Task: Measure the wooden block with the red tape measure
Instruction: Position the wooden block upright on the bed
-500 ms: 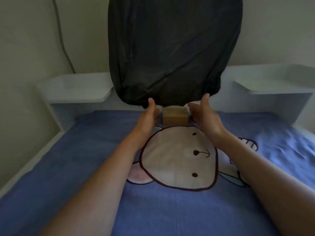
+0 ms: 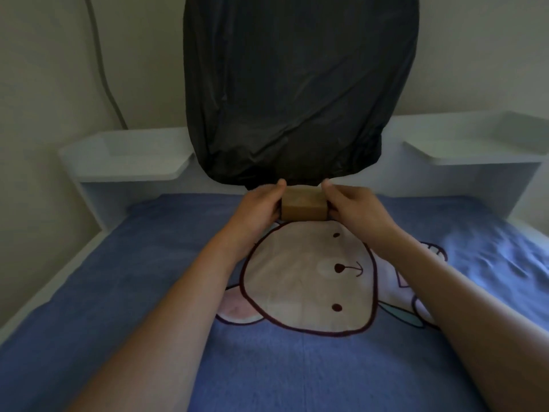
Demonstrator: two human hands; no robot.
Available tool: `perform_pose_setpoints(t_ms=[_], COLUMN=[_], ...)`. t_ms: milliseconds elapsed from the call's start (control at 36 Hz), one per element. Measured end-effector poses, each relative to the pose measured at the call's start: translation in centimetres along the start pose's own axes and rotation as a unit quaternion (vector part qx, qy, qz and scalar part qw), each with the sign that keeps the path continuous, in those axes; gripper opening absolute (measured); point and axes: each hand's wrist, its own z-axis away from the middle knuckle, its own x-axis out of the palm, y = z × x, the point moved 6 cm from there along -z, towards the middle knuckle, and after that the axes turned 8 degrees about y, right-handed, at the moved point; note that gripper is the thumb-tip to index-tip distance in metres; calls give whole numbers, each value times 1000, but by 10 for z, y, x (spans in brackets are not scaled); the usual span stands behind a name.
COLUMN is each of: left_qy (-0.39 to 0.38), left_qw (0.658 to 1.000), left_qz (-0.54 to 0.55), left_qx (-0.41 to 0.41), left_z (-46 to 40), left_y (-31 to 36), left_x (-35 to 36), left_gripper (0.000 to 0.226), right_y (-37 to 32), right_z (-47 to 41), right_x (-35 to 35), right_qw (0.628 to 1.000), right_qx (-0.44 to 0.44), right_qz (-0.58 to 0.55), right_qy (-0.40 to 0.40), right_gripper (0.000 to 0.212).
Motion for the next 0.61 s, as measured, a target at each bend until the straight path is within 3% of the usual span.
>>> perform_pose_setpoints(t_ms=[139, 333, 528, 611], left_qy=[44, 113, 143, 140], left_qw=[999, 993, 986, 978], left_qz=[-1, 0, -78, -153], left_qx=[6, -26, -19, 7], left_z=[5, 11, 9, 7], left_y=[9, 7, 0, -3], left_x=[-8, -17, -20, -24], left_gripper=[19, 11, 21, 11], right_y=[-12, -9, -8, -10], right_z=[4, 3, 6, 6], right_x=[-8, -11, -7, -7], right_qw=[991, 989, 986, 982], right_qx=[-72, -48, -42, -58], right_qz=[94, 118, 142, 165], right_qy=[57, 81, 73, 71], right_gripper=[34, 31, 20, 17])
